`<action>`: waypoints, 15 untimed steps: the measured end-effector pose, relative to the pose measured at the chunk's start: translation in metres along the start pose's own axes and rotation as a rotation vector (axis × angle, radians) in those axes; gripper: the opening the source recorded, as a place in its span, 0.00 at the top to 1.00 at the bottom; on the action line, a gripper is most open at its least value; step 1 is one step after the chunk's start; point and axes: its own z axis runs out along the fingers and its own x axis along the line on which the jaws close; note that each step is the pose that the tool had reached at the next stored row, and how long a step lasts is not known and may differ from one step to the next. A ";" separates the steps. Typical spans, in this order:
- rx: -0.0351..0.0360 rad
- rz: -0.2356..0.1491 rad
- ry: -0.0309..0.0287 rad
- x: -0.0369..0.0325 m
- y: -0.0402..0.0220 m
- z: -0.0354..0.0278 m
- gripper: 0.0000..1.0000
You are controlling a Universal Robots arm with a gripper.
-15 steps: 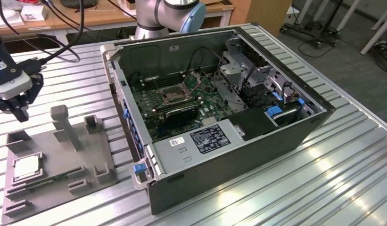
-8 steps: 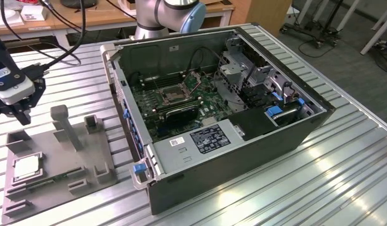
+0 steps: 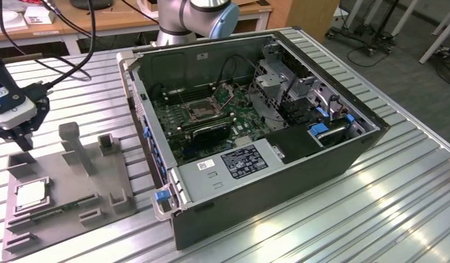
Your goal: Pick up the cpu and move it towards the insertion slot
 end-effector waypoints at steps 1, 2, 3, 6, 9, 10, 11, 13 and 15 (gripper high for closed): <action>0.0000 0.000 0.0000 0.0022 0.0000 0.0012 0.89; 0.0001 0.000 0.0000 0.0044 0.0000 0.0024 0.89; 0.0002 0.000 0.0000 0.0067 0.0000 0.0036 0.89; 0.0007 0.000 0.0000 0.0133 0.0001 0.0066 0.89; 0.0010 0.000 -0.0001 0.0166 0.0001 0.0080 0.89; 0.0010 0.000 0.0000 0.0167 0.0000 0.0081 0.89; 0.0010 0.000 0.0000 0.0171 0.0001 0.0082 0.89; 0.0010 0.000 0.0000 0.0174 0.0001 0.0083 0.89; 0.0010 0.000 0.0000 0.0175 0.0001 0.0084 0.89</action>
